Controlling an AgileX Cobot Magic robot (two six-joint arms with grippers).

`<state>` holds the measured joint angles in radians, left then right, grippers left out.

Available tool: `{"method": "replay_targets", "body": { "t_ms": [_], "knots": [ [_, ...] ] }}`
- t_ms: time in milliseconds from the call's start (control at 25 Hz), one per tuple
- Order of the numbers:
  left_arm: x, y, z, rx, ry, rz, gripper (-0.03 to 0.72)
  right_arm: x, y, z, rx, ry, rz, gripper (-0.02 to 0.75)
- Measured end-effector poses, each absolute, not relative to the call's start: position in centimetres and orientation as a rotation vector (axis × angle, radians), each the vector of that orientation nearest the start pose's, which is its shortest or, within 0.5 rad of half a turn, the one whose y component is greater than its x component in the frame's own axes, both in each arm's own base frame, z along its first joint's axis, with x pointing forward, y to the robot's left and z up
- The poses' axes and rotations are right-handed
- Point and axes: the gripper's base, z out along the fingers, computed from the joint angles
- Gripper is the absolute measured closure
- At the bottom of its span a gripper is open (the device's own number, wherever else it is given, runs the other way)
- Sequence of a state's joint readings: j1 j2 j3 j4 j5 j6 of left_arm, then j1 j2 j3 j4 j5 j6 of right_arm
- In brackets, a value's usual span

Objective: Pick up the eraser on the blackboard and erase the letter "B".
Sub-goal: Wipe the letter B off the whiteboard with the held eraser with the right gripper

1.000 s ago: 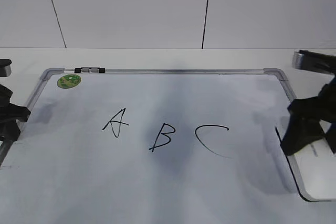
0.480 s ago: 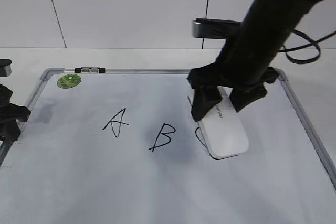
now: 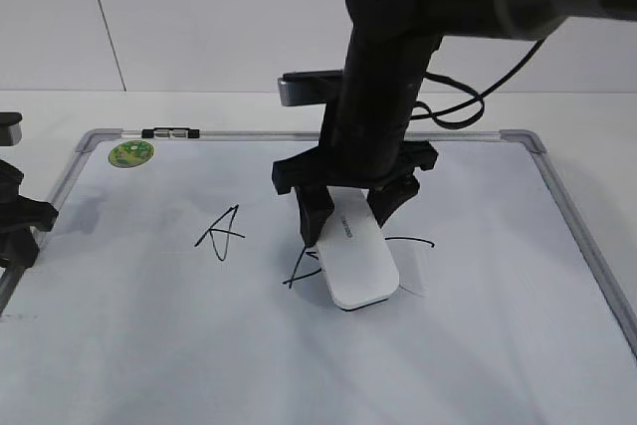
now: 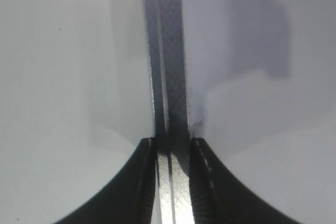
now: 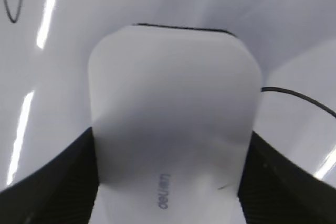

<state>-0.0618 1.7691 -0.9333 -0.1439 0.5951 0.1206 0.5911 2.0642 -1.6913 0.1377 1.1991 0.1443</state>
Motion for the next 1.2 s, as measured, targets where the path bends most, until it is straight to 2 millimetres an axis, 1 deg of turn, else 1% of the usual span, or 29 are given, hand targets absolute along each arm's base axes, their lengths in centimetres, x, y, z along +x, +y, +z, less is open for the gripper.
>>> {"method": "replay_targets", "body": {
  "t_ms": [120,240,440,560,720,960,1200],
  "knots": [
    [31.2,-2.7,14.9,0.106,2.91,-0.128,0.542,34.9,24.8,19.5,-0.605,3.089,0.208,0.181],
    [31.2,-2.7,14.9,0.105,2.91,-0.128,0.542,35.1,25.0,18.2,-0.597,3.119,0.194,0.181],
    [31.2,-2.7,14.9,0.106,2.911,-0.128,0.542,35.9,25.6,18.0,-0.597,3.122,0.209,0.181],
    [31.1,-2.7,14.9,0.106,2.912,-0.128,0.542,36.7,26.2,17.3,-0.596,3.128,0.22,0.182],
    [31.1,-2.7,14.9,0.106,2.912,-0.128,0.542,37.3,26.5,17.3,-0.612,3.139,0.198,0.182],
    [31.2,-2.7,15.0,0.106,2.913,-0.129,0.542,37.6,26.7,17.4,-0.616,3.133,0.193,0.183],
    [31.2,-2.7,15.0,0.106,2.914,-0.129,0.543,37.5,27.0,17.0,-0.632,3.142,0.212,0.183]
  ]
}}
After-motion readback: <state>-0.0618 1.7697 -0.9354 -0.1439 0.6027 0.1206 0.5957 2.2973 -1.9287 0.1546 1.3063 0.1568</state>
